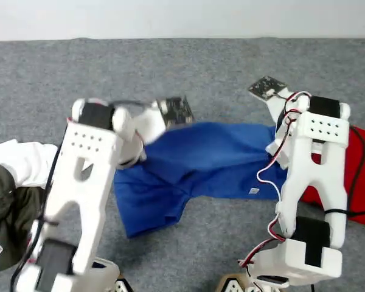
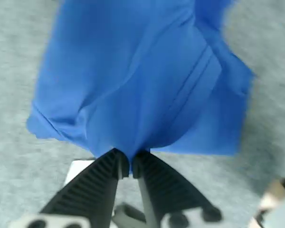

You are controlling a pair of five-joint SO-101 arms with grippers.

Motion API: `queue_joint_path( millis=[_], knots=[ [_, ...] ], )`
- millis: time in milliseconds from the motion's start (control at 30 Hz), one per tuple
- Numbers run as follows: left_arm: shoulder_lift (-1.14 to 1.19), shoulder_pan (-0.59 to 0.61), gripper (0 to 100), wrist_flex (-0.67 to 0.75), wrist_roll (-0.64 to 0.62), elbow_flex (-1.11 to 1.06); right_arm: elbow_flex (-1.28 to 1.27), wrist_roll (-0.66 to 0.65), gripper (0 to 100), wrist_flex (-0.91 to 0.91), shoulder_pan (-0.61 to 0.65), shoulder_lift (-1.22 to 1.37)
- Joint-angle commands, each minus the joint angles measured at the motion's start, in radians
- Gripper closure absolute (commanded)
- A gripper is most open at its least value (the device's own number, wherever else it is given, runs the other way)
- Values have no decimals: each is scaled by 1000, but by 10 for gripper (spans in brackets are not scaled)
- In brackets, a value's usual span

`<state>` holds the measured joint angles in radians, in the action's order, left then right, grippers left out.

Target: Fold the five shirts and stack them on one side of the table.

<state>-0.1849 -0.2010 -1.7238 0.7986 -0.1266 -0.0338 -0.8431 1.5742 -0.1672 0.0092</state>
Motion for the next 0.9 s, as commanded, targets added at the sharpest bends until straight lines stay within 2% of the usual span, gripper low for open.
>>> queue_joint_path(
  millis=[0,167,267,433,533,667,733,800,867],
  knots=[
    [-147,-18,994,-25,12,-166,64,-9,989,56,-8,-71],
    [-176,72,994,23,12,-269,-11,-9,989,45,2,-70],
    [-183,86,994,18,11,-297,-78,-9,989,-10,-7,-73],
    [-186,21,994,-31,14,-384,-135,-9,989,-84,-33,-71],
    [-184,-28,993,-2,12,-449,-140,-9,989,-94,-31,-70],
    [-184,-35,987,35,12,-490,-138,-9,989,-94,-27,-70],
    [-181,-37,953,25,11,-495,-138,-9,985,-93,-31,-70],
    [-180,-34,916,11,11,-493,-135,-9,953,-82,-33,-76],
    [-183,-32,904,9,9,-493,-130,-9,876,-54,-35,-77]
  ],
)
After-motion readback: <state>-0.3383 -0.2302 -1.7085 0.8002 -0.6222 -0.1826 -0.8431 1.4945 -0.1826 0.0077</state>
